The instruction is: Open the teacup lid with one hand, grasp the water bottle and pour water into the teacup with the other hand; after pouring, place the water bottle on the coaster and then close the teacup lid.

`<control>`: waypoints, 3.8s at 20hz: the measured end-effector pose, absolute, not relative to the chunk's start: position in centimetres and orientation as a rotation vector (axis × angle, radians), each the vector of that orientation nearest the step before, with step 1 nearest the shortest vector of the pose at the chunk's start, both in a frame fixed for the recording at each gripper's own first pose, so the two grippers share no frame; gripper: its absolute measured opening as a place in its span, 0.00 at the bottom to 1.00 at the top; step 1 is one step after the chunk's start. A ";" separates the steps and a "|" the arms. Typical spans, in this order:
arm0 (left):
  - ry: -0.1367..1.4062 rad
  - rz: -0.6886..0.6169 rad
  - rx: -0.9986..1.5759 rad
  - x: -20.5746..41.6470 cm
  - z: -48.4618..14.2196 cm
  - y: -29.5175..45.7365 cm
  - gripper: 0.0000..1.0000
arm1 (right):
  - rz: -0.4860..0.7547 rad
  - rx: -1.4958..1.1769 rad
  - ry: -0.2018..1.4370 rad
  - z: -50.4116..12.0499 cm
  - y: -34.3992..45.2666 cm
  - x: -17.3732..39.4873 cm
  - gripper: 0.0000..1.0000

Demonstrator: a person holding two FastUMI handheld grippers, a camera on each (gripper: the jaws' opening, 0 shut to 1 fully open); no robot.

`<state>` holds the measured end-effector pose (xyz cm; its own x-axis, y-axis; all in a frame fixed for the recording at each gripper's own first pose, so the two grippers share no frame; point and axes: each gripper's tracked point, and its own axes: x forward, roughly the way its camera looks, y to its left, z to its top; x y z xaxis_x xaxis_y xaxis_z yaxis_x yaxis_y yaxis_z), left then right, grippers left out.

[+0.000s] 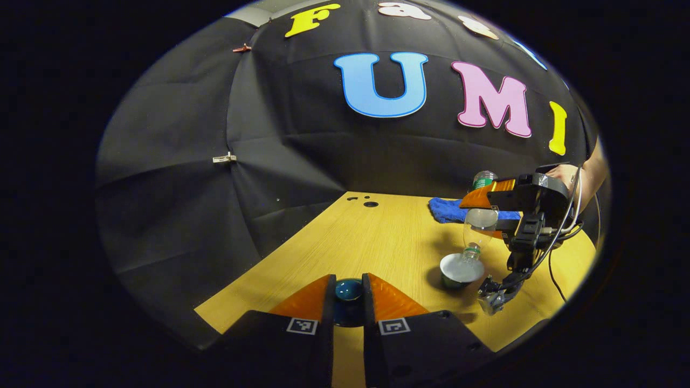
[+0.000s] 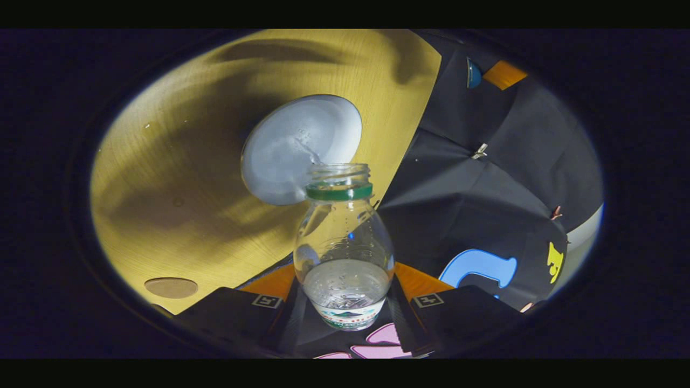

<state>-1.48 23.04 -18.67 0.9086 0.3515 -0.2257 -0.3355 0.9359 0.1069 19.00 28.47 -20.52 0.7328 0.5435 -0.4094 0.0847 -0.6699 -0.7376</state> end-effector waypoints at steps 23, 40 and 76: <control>0.207 0.331 0.018 -0.1 -12.5 19.9 0.27 | 0.602 -1.283 0.278 -14.0 21.2 21.6 0.73; 0.222 0.163 0.021 4.5 -12.3 12.4 0.27 | 0.269 -0.065 0.358 -19.7 12.3 28.8 0.73; 0.224 0.107 0.033 10.0 -17.5 8.3 0.28 | 0.193 -0.101 0.371 -24.0 6.3 19.9 1.00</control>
